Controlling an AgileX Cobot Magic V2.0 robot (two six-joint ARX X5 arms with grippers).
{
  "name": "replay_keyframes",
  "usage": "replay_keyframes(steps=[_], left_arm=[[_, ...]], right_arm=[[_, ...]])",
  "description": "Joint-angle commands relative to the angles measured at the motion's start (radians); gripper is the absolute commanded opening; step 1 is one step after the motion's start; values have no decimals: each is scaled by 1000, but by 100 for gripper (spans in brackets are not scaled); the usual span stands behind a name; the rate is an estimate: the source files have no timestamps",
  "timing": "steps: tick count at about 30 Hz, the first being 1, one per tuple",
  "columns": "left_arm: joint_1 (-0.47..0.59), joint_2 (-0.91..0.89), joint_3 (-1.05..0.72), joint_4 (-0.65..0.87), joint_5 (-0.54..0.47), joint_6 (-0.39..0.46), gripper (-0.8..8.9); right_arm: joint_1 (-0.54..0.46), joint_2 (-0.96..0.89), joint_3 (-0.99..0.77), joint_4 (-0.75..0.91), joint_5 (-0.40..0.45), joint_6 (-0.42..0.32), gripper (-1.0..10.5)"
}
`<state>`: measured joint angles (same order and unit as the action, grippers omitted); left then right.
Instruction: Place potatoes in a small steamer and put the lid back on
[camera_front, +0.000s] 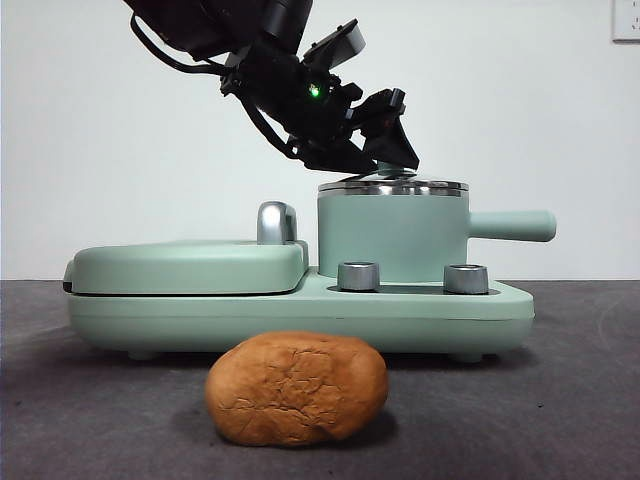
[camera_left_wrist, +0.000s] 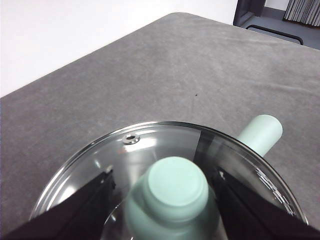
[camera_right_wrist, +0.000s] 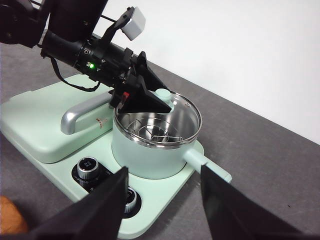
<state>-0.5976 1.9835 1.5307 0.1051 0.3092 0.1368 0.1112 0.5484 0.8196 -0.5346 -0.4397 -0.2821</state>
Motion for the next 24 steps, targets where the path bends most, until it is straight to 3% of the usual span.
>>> replay_keyframes(steps=[1, 5, 12, 24], left_arm=[[-3, 28, 27, 16, -2, -7, 220], [-3, 28, 27, 21, -2, 9, 3], [-3, 26, 27, 23, -5, 67, 7], [-3, -45, 27, 19, -26, 72, 7]], right_arm=[[4, 6, 14, 10, 4, 13, 229], [4, 6, 14, 10, 4, 13, 229], [4, 6, 14, 10, 4, 13, 229], [4, 6, 14, 9, 3, 14, 229]])
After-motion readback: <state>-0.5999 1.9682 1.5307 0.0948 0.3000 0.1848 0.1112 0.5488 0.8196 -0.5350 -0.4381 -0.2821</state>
